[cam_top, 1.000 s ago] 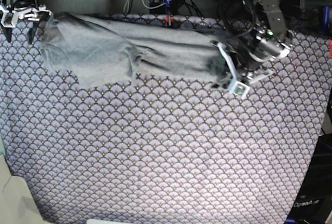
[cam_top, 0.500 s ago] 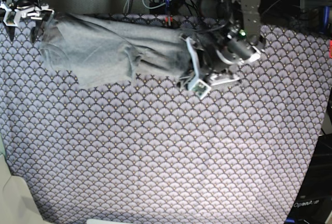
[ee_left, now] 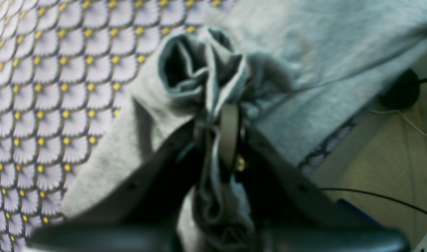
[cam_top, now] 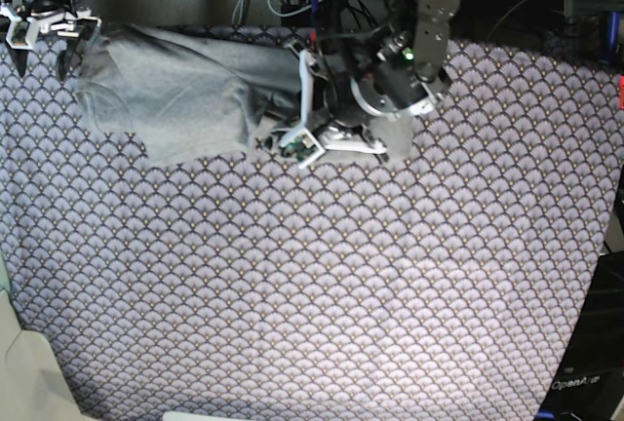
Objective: Fold the T-shirt properly
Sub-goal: 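Grasp the strip's end with the left gripper and fold it toward the right gripper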
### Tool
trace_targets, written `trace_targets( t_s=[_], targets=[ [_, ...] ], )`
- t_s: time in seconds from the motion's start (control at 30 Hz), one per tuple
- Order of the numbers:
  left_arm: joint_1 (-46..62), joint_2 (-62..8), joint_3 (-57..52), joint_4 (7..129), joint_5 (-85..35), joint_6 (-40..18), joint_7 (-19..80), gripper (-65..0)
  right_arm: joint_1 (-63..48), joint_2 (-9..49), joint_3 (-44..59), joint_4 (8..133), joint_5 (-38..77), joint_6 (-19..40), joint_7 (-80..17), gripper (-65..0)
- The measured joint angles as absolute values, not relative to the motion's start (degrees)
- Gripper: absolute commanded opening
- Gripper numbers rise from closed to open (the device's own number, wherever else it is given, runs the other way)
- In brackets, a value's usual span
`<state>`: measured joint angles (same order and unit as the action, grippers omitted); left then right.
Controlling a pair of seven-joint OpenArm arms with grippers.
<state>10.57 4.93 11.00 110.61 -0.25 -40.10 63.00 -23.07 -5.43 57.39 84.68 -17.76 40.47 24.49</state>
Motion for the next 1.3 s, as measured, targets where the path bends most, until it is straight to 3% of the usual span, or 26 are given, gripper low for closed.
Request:
trace_targets(
  t_s=[0.3, 0.37, 0.5, 0.6, 0.9, 1.2, 1.3],
  targets=[
    [10.1, 4.9, 11.0, 106.8, -0.3, -40.1, 62.8, -65.0, -23.2, -5.4, 57.4, 84.7, -17.8, 40.4, 24.5, -21.7],
    [10.2, 4.9, 11.0, 106.7, -0.2, -40.1, 62.8, -59.4, -23.2, -5.4, 57.4, 84.7, -17.7, 40.4, 24.5, -21.7],
    [10.6, 4.9, 10.9, 106.7, -0.5, -40.1, 62.8, -41.4, -23.2, -5.4, 57.4, 84.7, -17.8, 40.5, 24.5, -21.7],
    [10.6, 4.9, 10.9, 106.7, -0.7, -40.1, 62.8, -36.2, -23.2, -5.4, 57.4, 84.7, -17.8, 40.4, 24.5, -21.7],
    [10.4, 5.2, 10.9, 106.8, -0.9, -40.1, 62.8, -36.2, -23.2, -5.4, 57.5, 84.7, -17.8, 40.5, 24.5, -21.7],
    [6.8, 3.8, 10.9, 106.9, -21.3, -39.9, 62.5, -36.2, -23.2, -5.4, 59.1, 84.7, -17.8, 40.4, 24.7, -21.7],
    [6.7, 3.5, 10.5, 106.9, -22.6, -39.9, 63.6, -36.8, -23.0, -5.4, 59.1, 84.7, -17.8, 40.5, 24.7, -21.7]
  ],
)
